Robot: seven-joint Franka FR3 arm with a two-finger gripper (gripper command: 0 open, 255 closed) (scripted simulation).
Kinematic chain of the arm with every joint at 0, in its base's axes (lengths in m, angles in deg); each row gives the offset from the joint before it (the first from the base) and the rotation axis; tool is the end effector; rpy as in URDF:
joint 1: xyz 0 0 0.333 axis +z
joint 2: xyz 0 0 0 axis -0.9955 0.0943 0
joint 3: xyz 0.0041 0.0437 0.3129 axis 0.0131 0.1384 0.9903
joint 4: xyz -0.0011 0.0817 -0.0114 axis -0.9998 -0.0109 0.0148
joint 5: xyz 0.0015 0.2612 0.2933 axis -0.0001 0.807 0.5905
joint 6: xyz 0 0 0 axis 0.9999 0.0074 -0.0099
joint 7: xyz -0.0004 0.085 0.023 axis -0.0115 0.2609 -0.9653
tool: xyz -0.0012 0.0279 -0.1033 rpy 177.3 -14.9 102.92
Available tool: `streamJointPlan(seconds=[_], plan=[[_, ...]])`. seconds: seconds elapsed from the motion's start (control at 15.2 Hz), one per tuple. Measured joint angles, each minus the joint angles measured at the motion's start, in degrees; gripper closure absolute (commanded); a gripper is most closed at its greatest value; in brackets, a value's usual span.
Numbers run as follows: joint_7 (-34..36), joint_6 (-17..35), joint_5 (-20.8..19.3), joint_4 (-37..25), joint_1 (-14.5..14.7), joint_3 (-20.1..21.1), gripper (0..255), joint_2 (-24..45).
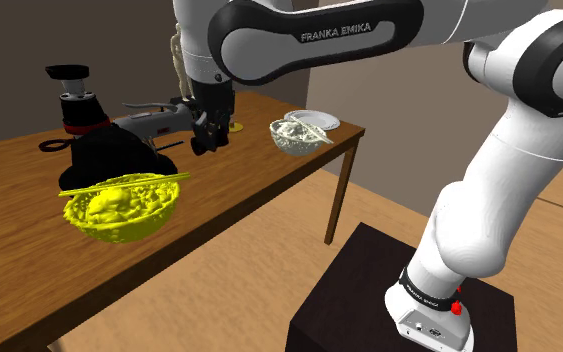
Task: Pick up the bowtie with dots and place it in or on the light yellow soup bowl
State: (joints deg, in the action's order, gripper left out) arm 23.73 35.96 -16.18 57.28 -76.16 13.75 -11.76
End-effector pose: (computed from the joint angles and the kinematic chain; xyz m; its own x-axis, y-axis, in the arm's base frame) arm 0.4957 0.2463 0.5762 0.9216 0.3625 0.1389 0.3147 -0.9071 0.2796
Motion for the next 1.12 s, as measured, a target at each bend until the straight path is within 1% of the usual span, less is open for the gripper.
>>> streamJointPlan(seconds=[0.59, 0.73, 0.92, 1.12], plan=[[-1.47, -6.76, 0.08, -7.71, 0.19, 0.29, 255, 0.88], [-3.24, -6.9, 0.65, -7.1, -0.53, -0.6, 255, -0.45], [-7.29, -4.54, 2.0, -2.22, -2.31, -3.2, 255, -4.33], [-11.31, -3.24, 2.96, 1.12, -3.77, -5.78, 255, -7.54]])
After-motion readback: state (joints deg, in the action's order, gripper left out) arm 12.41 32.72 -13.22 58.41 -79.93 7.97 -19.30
